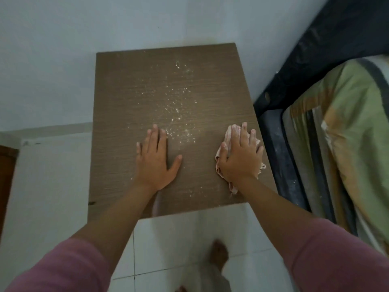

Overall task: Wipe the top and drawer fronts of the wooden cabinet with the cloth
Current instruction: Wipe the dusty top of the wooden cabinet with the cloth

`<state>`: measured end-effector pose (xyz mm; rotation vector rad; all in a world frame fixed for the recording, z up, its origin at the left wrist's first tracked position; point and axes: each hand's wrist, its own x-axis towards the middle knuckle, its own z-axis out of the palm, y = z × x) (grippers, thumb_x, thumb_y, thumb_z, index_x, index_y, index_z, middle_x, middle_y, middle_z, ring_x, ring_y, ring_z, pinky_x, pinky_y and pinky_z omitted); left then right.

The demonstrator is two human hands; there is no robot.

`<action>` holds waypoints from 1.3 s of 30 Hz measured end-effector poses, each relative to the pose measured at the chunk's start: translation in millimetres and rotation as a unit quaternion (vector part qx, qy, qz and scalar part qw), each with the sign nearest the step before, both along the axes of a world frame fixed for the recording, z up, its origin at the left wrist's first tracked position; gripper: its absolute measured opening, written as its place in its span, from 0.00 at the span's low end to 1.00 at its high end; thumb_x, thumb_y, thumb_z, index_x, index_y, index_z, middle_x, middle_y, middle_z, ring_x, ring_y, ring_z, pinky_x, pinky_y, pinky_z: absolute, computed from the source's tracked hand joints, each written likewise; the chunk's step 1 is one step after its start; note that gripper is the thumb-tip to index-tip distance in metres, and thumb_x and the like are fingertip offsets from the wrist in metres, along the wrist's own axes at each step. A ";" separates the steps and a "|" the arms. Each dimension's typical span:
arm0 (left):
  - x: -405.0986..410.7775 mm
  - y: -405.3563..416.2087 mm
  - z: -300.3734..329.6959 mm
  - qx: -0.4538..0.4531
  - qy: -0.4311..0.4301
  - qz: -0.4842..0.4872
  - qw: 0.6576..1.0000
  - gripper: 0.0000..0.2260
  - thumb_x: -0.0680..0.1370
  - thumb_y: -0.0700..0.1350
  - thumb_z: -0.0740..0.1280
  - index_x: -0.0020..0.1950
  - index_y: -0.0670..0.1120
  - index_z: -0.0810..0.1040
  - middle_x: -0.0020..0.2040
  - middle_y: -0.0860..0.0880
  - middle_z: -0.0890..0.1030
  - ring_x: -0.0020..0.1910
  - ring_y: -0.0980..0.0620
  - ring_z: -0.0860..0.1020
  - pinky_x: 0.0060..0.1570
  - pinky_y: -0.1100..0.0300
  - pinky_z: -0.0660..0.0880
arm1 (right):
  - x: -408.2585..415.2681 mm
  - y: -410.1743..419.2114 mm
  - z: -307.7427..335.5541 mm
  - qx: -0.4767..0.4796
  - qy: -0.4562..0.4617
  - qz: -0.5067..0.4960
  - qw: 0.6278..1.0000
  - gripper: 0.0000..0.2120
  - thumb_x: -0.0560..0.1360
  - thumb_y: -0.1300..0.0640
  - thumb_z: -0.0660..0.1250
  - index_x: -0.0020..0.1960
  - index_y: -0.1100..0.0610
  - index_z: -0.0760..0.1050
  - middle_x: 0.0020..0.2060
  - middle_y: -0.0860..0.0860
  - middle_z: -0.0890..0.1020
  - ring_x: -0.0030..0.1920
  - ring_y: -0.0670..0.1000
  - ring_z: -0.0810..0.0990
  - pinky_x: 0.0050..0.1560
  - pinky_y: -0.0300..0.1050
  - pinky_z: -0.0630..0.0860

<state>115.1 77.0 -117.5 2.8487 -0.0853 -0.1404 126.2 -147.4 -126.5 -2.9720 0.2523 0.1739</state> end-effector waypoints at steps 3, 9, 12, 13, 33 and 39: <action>36.7 10.9 0.2 0.020 0.017 0.018 0.999 0.37 0.75 0.64 0.53 0.76 0.45 0.49 0.77 0.46 0.46 0.76 0.46 0.45 0.71 0.41 0.45 | 30.1 1.4 -1.6 -0.003 0.003 -0.006 1.000 0.30 0.78 0.44 0.46 0.77 0.54 0.53 0.77 0.55 0.54 0.76 0.62 0.53 0.70 0.65 0.55; 71.1 21.0 -1.1 0.044 0.050 0.040 0.997 0.36 0.75 0.65 0.49 0.76 0.47 0.45 0.77 0.47 0.43 0.76 0.48 0.42 0.70 0.41 0.41 | 98.3 3.9 0.7 0.006 0.008 -0.021 1.000 0.31 0.78 0.43 0.44 0.78 0.54 0.50 0.78 0.55 0.51 0.77 0.60 0.49 0.71 0.65 0.51; 72.3 19.9 1.6 0.044 0.069 0.046 0.996 0.37 0.74 0.65 0.52 0.76 0.47 0.46 0.77 0.47 0.44 0.76 0.48 0.43 0.71 0.41 0.45 | 134.8 5.1 1.4 0.007 0.012 -0.022 1.000 0.30 0.78 0.43 0.44 0.78 0.54 0.48 0.78 0.54 0.50 0.77 0.60 0.47 0.72 0.64 0.49; 73.4 20.1 2.4 0.047 0.079 0.047 0.995 0.37 0.74 0.65 0.52 0.76 0.47 0.46 0.77 0.47 0.44 0.76 0.48 0.43 0.71 0.40 0.45 | 147.5 5.8 1.5 0.009 0.015 -0.021 1.000 0.30 0.78 0.43 0.44 0.78 0.54 0.48 0.78 0.54 0.49 0.77 0.60 0.47 0.72 0.64 0.49; 77.2 23.1 5.1 0.043 0.127 0.048 0.990 0.37 0.73 0.65 0.51 0.76 0.47 0.47 0.77 0.46 0.43 0.76 0.48 0.42 0.71 0.42 0.43 | 272.5 24.4 2.4 0.033 -0.055 0.088 0.994 0.27 0.77 0.52 0.55 0.75 0.59 0.60 0.76 0.60 0.56 0.77 0.59 0.51 0.70 0.69 0.42; 76.5 23.7 2.8 0.047 0.133 0.047 0.989 0.37 0.74 0.65 0.50 0.76 0.48 0.45 0.77 0.46 0.43 0.76 0.47 0.41 0.71 0.41 0.42 | 290.5 45.7 -6.5 -0.012 -0.050 0.104 0.993 0.28 0.79 0.47 0.50 0.77 0.56 0.55 0.77 0.55 0.56 0.77 0.56 0.53 0.72 0.64 0.46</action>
